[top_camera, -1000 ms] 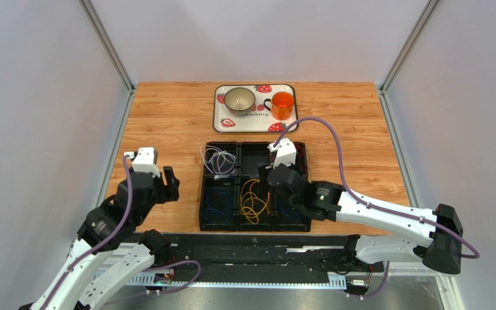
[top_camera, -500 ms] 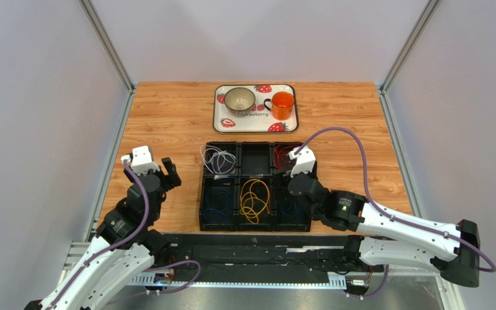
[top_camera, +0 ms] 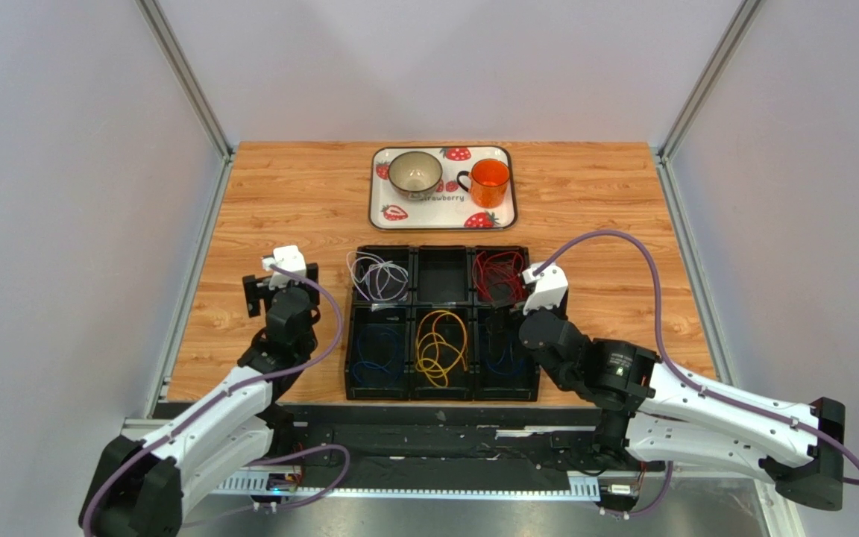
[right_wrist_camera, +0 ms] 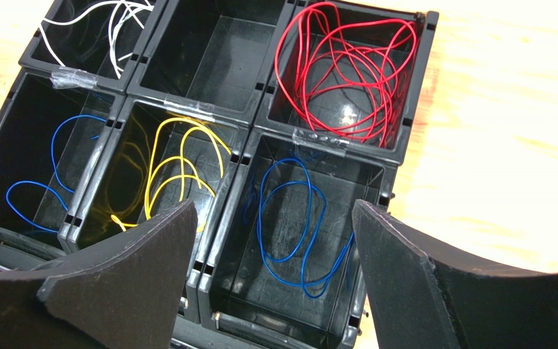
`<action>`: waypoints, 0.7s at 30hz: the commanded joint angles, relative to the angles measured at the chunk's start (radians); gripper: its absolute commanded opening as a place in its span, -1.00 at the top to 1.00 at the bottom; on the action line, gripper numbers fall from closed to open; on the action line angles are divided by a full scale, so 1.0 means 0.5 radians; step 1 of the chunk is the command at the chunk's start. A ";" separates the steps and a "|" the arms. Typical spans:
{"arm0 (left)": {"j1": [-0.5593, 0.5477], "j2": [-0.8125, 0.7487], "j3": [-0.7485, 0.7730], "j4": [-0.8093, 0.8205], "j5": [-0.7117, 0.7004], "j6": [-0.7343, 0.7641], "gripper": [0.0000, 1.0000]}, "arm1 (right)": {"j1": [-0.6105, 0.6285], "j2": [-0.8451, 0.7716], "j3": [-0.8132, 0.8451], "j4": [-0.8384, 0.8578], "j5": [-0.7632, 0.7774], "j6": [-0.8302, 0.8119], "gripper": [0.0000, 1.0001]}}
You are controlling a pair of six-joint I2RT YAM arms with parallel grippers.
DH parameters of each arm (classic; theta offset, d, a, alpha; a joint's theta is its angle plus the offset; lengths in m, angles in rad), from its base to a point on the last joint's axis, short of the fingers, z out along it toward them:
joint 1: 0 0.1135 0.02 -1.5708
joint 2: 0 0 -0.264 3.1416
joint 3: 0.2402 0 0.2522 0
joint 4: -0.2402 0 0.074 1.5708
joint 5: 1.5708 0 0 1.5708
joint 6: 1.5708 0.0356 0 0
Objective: Untangle the cables
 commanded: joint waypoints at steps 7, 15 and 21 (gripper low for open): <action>0.417 0.426 -0.107 1.014 0.577 0.210 -0.77 | -0.006 -0.042 -0.009 -0.058 0.037 0.044 -0.66; 0.626 0.681 0.113 0.914 0.881 0.168 -0.68 | -0.018 -0.003 0.025 -0.091 0.089 0.016 -0.66; 0.678 0.764 -0.075 1.391 1.261 0.155 -0.82 | -0.030 0.034 0.037 -0.094 0.132 -0.015 -0.66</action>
